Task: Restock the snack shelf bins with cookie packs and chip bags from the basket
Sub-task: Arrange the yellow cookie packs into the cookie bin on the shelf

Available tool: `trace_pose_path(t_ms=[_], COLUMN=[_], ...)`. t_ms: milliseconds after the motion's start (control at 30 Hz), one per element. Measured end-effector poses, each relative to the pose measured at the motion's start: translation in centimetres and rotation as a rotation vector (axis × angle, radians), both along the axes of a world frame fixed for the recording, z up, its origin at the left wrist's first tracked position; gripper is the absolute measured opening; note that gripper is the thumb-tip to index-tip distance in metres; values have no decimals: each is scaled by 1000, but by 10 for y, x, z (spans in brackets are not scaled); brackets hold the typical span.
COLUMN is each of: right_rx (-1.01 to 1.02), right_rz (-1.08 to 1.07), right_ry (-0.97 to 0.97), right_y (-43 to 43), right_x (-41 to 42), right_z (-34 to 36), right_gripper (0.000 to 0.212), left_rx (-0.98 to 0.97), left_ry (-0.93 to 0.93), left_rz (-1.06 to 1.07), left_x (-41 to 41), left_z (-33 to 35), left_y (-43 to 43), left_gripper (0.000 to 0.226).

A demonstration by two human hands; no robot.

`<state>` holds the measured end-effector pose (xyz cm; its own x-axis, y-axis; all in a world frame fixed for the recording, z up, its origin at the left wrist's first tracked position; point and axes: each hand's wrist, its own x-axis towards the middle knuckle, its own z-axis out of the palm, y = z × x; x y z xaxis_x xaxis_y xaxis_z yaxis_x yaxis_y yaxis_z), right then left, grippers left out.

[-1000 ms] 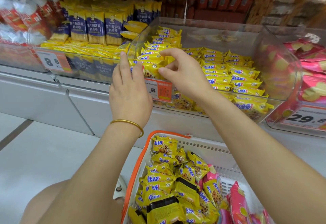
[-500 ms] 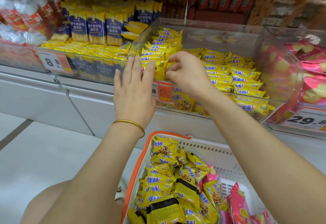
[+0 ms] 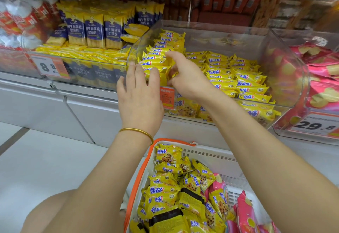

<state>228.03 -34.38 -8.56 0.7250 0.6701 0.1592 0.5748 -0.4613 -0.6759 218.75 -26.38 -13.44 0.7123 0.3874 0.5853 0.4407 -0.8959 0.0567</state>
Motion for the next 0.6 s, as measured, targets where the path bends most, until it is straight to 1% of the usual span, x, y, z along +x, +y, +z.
trace_pose_path(t_ms=[133,233,367,467,533,600], right_rx=[15,1,-26,85,173,314], right_rz=[-4,14,11,-52,-112,-135], right_ry=[46,48,49,110,25,-23], right_y=[-2,-1,1,-2,-13,-33], right_x=[2,3,4,0,-6,-15], right_z=[0,1,2,3,7,12], right_gripper=[50,51,53,56,55,51], left_rx=[-15,-33,-79,-130,-94,-60], left_ry=[51,96,119,24,-73,-168], left_rz=[22,29,18,-34,-92,-157], left_x=[-2,-1,-2,-5,-10,-20], left_z=[0,-1,0,2,3,3], left_y=[-2,-2,-2,-4,-11,-24], left_gripper=[55,63,63,64,65,60])
